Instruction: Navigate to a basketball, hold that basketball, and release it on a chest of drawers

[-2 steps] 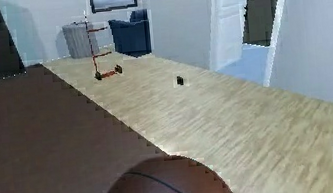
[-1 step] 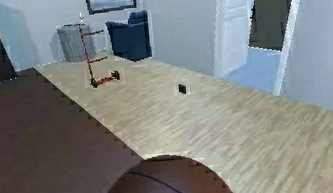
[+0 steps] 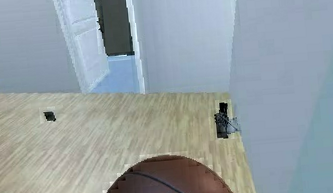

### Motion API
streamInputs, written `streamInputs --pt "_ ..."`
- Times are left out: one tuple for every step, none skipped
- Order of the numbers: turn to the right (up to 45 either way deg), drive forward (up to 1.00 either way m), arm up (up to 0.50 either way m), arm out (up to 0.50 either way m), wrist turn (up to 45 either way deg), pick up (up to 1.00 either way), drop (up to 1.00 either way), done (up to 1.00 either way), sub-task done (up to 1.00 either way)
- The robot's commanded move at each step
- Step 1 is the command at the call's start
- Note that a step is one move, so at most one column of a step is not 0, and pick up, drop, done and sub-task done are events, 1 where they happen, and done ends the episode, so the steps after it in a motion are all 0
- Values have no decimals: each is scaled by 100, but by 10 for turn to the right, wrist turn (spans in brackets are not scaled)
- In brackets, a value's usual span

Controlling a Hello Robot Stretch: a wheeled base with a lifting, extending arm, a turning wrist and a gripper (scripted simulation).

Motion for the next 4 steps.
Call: streamInputs --pt "0 5 0 0 0 0 0 0 0" --pt "-150 0 0 0 0 0 0 0 0" --pt "0 100 0 0 0 0 0 0 0" --pt "-30 0 0 0 0 0 0 0 0"
